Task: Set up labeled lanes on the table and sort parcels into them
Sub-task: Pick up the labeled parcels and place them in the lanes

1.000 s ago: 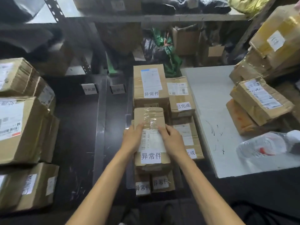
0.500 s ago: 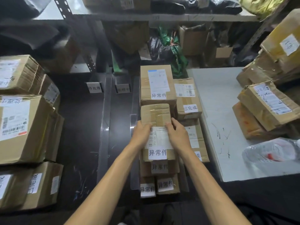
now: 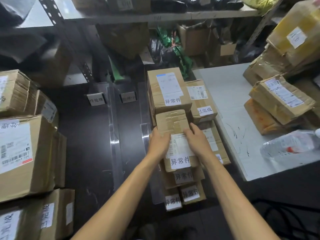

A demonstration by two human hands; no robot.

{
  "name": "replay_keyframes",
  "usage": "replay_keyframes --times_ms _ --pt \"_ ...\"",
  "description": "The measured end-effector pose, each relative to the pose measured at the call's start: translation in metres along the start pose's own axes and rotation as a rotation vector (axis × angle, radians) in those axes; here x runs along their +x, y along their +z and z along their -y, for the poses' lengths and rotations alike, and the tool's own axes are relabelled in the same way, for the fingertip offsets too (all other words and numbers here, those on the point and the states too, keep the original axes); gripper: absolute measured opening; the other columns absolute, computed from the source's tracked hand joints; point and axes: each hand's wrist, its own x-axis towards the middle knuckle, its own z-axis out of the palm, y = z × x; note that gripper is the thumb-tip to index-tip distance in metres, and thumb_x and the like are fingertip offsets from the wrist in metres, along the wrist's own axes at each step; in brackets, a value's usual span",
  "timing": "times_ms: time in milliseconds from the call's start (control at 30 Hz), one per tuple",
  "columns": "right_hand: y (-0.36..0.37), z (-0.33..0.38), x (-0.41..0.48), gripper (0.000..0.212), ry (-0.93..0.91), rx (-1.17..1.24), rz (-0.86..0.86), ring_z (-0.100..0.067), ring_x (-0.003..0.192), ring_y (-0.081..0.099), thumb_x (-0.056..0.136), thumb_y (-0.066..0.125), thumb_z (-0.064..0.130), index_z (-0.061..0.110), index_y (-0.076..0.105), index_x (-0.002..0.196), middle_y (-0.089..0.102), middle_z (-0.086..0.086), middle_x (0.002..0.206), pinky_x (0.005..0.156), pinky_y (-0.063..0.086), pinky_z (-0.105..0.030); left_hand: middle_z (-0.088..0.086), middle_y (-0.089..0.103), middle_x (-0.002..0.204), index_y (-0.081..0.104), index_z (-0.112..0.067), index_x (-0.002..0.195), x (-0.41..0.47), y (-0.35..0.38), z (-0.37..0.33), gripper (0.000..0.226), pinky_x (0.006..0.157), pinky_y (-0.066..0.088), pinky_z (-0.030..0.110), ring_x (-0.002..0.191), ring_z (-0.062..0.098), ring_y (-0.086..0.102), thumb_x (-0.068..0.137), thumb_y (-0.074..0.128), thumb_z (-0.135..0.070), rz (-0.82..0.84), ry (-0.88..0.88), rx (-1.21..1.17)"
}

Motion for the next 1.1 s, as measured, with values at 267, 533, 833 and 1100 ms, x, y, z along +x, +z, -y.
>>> replay_keyframes --times_ms 267,533,833,1100 --pt "-0.003 0.020 -0.035 0.042 -0.125 0.117 -0.039 -0.005 0.111 0.059 0.106 0.047 0.027 0.019 0.050 0.147 0.060 0.001 0.139 0.082 0.044 -0.021 0.001 0.050 0.127 0.051 -0.031 0.133 -0.023 -0.015 -0.008 0.044 0.104 0.048 0.046 0.112 0.018 0.057 0.090 0.051 -0.031 -0.017 0.046 -0.054" --pt "0.011 0.036 -0.099 0.038 -0.290 0.137 0.020 -0.014 0.118 0.059 0.103 0.049 0.038 0.022 0.063 0.134 0.066 0.006 0.125 0.100 0.047 -0.034 -0.012 0.066 0.105 0.062 -0.021 0.122 -0.093 -0.051 -0.017 0.030 0.082 0.047 0.021 0.098 0.003 0.061 0.100 0.044 -0.010 -0.021 0.231 -0.095" --pt "0.136 0.125 -0.192 0.023 -0.652 0.170 0.373 -0.015 0.106 0.068 0.101 0.051 0.034 0.028 0.073 0.105 0.075 0.006 0.106 0.099 0.052 -0.043 -0.004 0.074 0.110 0.069 -0.029 0.115 -0.197 -0.219 0.005 0.029 0.078 0.051 0.021 0.097 0.010 0.067 0.099 0.047 -0.018 -0.322 0.402 -0.136" --pt "0.256 0.172 -0.220 0.028 -0.697 0.108 0.589 -0.010 0.104 0.065 0.105 0.052 0.022 0.011 0.072 0.121 0.074 0.001 0.114 0.095 0.050 -0.031 0.001 0.070 0.115 0.063 -0.016 0.128 -0.214 -0.345 0.049 0.033 0.090 0.050 0.033 0.105 0.017 0.065 0.107 0.038 -0.013 -0.516 0.323 -0.208"
